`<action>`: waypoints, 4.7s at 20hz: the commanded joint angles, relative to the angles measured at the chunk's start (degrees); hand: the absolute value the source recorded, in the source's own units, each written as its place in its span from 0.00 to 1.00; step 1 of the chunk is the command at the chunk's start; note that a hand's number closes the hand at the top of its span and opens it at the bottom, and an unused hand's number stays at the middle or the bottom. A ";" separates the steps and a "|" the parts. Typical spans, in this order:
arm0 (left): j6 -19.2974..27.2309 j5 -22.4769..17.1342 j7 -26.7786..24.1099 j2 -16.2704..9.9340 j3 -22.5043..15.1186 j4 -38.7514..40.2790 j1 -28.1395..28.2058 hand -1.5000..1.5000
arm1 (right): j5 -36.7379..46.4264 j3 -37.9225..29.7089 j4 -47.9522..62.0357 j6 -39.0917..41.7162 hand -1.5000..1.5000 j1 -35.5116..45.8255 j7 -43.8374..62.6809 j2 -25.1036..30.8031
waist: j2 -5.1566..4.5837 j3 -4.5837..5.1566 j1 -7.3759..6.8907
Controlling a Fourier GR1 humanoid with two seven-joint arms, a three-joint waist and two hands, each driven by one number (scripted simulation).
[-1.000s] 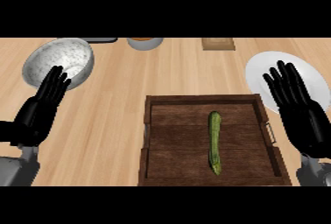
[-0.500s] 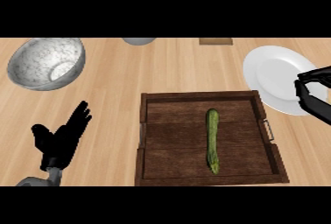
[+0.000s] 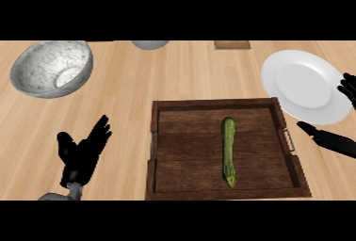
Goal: Pick the squash from the tray and place it in the plate
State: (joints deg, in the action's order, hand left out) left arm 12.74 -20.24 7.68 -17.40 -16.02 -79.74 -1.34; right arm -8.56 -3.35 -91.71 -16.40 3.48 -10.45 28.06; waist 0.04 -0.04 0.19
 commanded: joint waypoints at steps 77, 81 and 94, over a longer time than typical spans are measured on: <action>-9.29 13.10 4.41 10.83 8.89 -3.00 1.65 0.50 | 68.12 8.44 18.13 12.47 1.00 24.14 62.85 -24.54 | -1.84 0.21 -3.32; -9.79 13.45 5.27 10.32 8.41 -3.44 0.13 0.50 | 76.75 4.23 21.02 4.54 1.00 32.69 71.71 -21.73 | -2.34 0.25 -5.78; -10.02 13.94 5.65 11.73 7.05 -2.55 -2.94 0.50 | 102.31 -7.65 32.00 -12.93 1.00 46.70 88.35 -19.46 | -2.92 0.02 -7.01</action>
State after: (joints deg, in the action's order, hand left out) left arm 2.45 -6.33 13.26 -6.20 -8.89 -82.49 -3.43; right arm 88.01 -7.66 -62.20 -19.70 47.50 64.68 9.23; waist -2.76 0.08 -6.98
